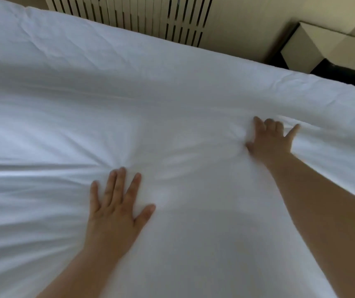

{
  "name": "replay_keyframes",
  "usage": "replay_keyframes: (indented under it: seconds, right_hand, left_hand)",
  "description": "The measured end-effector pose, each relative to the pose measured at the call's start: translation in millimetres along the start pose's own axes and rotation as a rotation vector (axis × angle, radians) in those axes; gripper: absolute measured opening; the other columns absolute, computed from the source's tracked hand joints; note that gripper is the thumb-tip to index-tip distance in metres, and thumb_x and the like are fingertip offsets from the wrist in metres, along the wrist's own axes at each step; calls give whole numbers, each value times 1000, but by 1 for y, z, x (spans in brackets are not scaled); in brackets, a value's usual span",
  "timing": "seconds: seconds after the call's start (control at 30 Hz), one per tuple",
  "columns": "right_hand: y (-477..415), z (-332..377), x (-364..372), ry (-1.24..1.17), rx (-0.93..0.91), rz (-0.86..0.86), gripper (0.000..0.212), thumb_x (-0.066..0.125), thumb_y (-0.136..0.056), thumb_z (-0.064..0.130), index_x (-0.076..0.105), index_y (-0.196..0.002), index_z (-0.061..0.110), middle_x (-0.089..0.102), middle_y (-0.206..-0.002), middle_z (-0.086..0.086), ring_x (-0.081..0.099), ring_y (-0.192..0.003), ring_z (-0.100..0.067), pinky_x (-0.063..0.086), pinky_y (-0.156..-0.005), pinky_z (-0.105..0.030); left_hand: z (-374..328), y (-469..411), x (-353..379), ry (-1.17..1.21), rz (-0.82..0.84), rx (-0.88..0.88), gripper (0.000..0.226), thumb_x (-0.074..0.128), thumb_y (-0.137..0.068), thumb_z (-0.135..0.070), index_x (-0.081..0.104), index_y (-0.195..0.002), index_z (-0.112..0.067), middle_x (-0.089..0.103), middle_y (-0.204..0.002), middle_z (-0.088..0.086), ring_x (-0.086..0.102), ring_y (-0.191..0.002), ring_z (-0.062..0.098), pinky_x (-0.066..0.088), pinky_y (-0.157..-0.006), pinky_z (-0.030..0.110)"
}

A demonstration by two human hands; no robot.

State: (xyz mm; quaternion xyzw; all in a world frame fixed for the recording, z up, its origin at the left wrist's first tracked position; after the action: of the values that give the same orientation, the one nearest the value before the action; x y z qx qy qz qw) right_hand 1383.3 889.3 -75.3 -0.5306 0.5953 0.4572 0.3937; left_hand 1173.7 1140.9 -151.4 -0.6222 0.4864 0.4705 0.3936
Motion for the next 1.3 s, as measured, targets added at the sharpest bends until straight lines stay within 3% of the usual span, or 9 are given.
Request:
replay_keyframes:
  seconds: [0.1, 0.33, 0.53, 0.7, 0.87, 1.0, 1.13, 1.2, 1.3]
  right_hand:
    - [-2, 17, 66, -79, 50, 175, 55, 17, -100, 31, -9, -147, 22, -9, -156, -5, -8, -144, -23, -8, -110, -57]
    - [34, 9, 38, -281, -24, 19, 65, 24, -96, 45, -12, -146, 24, -16, -155, -4, -11, -143, -18, -12, -112, -46]
    - [176, -94, 85, -153, 55, 37, 67, 7, -92, 59, 44, -128, 17, 57, -128, -15, 57, -114, -35, 29, -100, -58]
    - [192, -160, 131, -255, 369, 220, 72, 11, -87, 63, 1, -148, 26, -5, -157, -1, -4, -145, -17, -2, -114, -52]
    - [185, -163, 145, -335, 293, 275, 64, 15, -94, 54, -11, -146, 27, -18, -155, 0, -17, -142, -17, -12, -111, -52]
    - [199, -169, 132, -511, 4, 144, 86, -6, -67, 65, -17, -144, 27, -21, -152, 6, -12, -143, -13, -14, -113, -49]
    - [214, -232, 138, -400, -539, 171, 62, 22, -94, 49, 4, -148, 25, -10, -155, 3, -10, -144, -14, -21, -110, -32]
    - [206, -320, 159, -275, -576, 19, 56, 25, -92, 42, 30, -143, 21, 20, -154, -3, 15, -143, -16, -13, -112, -27]
    - [200, -496, 208, -77, -286, -7, 55, 27, -86, 45, 61, -121, 20, 59, -128, -2, 56, -119, -18, 2, -112, -29]
  left_hand:
    - [6, -6, 20, -5, 11, 9, 71, 5, -90, -61, 35, -134, -14, 50, -133, 21, 29, -127, 26, -8, -113, 34]
    - [9, -19, 32, 33, 35, 17, 74, 5, -90, -62, 37, -132, -11, 51, -130, 26, 29, -125, 29, -14, -112, 30]
    - [7, -21, 29, 5, -111, 37, 72, 27, -83, -60, 42, -131, -7, 49, -129, 29, 33, -123, 33, -18, -110, 26]
    - [14, -17, 36, 88, -42, -88, 85, 26, -75, -63, 34, -141, -10, 29, -146, 24, 23, -136, 38, 13, -111, 58]
    - [33, 14, 77, -10, 90, -172, 76, 21, -82, -70, 18, -144, -27, 9, -156, 3, 8, -143, 22, 8, -118, 38]
    - [-137, 78, 39, 264, -41, -23, 64, 15, -91, -51, 35, -138, -14, 32, -148, 9, 17, -138, 21, -6, -111, 19]
    - [-364, 153, 52, 333, -88, 510, 56, 8, -93, -58, 16, -144, -36, 20, -152, -4, 9, -139, -2, -3, -112, 22]
    - [-442, 167, 93, 248, 4, 554, 58, 7, -92, -59, 3, -146, -37, 6, -156, -9, -3, -141, -3, -2, -114, 30]
    - [-540, 172, 132, 203, 5, 503, 60, 5, -92, -60, -1, -146, -36, 43, -141, 11, -9, -141, 2, -6, -114, 33]
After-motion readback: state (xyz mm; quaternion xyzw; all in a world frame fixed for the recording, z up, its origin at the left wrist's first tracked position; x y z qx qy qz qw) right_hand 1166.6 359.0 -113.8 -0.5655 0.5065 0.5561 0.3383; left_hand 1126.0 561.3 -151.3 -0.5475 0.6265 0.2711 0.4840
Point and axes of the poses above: each hand's wrist, its own y-axis away from the middle knuckle, its own x-axis out of the palm, z = x × y, the point moved 6 cm from there along -y, towards the middle knuckle
